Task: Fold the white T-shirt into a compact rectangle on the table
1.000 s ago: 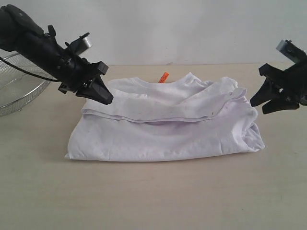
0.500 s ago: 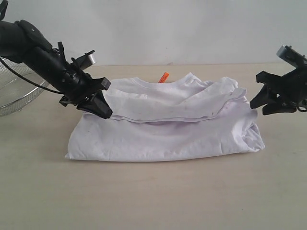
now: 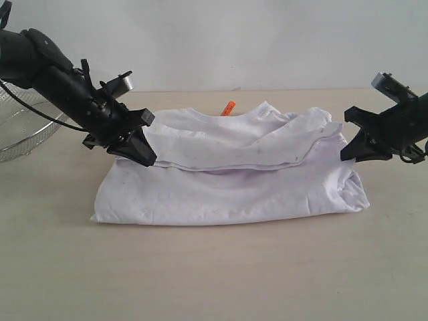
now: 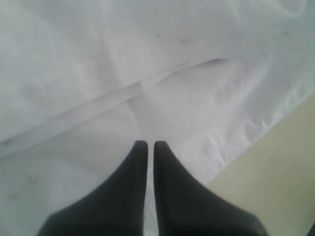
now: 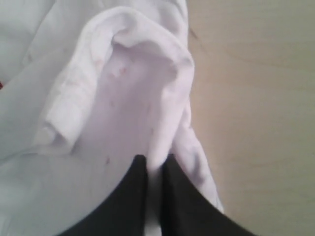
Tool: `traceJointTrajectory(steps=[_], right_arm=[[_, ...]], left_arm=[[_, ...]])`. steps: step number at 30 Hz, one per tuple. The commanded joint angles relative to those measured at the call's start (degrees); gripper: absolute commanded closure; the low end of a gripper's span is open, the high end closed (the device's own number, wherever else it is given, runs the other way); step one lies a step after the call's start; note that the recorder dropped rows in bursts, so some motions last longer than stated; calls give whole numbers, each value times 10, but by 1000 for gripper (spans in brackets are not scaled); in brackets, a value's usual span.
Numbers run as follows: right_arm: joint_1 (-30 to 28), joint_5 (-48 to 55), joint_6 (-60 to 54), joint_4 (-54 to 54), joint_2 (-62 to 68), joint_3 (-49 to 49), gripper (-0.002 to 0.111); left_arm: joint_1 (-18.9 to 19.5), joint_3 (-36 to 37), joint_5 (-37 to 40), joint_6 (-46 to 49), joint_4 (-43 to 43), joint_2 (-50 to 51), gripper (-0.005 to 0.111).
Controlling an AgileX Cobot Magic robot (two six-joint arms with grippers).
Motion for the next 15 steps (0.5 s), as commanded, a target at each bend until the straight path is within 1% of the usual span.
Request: traceJointTrajectory(steps=[1, 8, 15], right_arm=[[-1, -6, -5, 13, -9, 0, 108], [-1, -3, -5, 43, -42, 0, 108], [-1, -37, 15, 19, -42, 0, 108]], left_arm=[[-1, -3, -1, -5, 1, -3, 102], [0, -3, -9, -5, 6, -3, 102], [0, -3, -10, -5, 6, -3, 102]])
